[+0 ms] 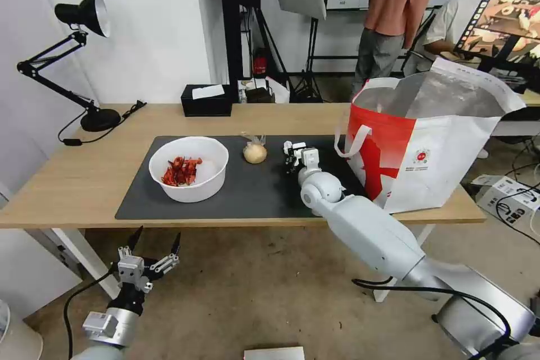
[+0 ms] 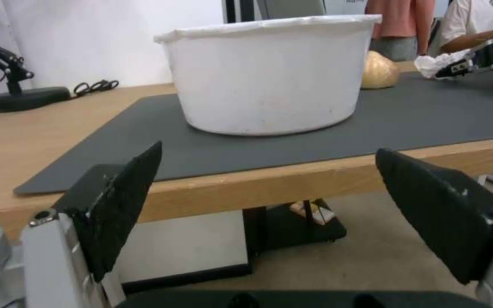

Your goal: Pick up the trash from the table and place it into the takeout bag.

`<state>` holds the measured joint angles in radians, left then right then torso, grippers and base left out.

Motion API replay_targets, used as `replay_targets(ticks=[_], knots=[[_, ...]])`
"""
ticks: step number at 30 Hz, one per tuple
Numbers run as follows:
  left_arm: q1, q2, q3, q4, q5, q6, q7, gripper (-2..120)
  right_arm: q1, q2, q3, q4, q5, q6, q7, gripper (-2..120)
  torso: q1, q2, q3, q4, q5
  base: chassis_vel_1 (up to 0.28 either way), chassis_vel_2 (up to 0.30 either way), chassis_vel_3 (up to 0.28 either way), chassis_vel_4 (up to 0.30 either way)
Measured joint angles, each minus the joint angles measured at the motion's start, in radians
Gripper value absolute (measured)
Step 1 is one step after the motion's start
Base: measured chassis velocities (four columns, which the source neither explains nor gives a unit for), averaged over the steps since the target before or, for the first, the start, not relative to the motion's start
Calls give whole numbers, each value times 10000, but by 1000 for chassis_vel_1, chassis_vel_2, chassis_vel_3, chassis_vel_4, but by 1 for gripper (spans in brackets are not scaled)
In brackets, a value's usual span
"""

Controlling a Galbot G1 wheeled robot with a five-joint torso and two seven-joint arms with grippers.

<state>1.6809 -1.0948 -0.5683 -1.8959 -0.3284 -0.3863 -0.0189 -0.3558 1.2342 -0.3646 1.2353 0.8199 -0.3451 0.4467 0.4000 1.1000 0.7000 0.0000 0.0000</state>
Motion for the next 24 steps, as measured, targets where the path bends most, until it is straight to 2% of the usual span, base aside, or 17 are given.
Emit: replay_targets(ticks=[9, 16, 17, 20, 21, 24], knots=[[33, 23, -36, -27, -68, -15, 0, 100, -132, -226, 29, 596, 4, 303, 26, 0, 0, 0, 0, 0, 1, 0, 0, 0, 0], [47, 2, -75, -190, -93, -17, -11, 100, -941, -1284, 176, 3037, -27, 637, 382, 0, 0, 0, 0, 1, 1, 0, 0, 0, 0], [47, 2, -75, -190, -93, -17, -11, 100, -941, -1284, 176, 3037, -27, 637, 382, 0, 0, 0, 0, 1, 1, 0, 0, 0, 0], [83, -25, -94, -287, -91, -17, -17, 100, -1946, -2191, 724, 4839, -393, 900, 431, 0, 0, 0, 0, -1, 0, 0, 0, 0, 0], [83, -25, -94, -287, -91, -17, -17, 100, -1946, -2191, 724, 4839, -393, 900, 431, 0, 0, 0, 0, -1, 0, 0, 0, 0, 0], [110, -24, -100, -356, -74, 0, -22, 100, -3241, -2957, 1722, 6486, -1075, 1412, 164, 0, -1, 1, -1, -1, 1, 0, 0, 0, 0]])
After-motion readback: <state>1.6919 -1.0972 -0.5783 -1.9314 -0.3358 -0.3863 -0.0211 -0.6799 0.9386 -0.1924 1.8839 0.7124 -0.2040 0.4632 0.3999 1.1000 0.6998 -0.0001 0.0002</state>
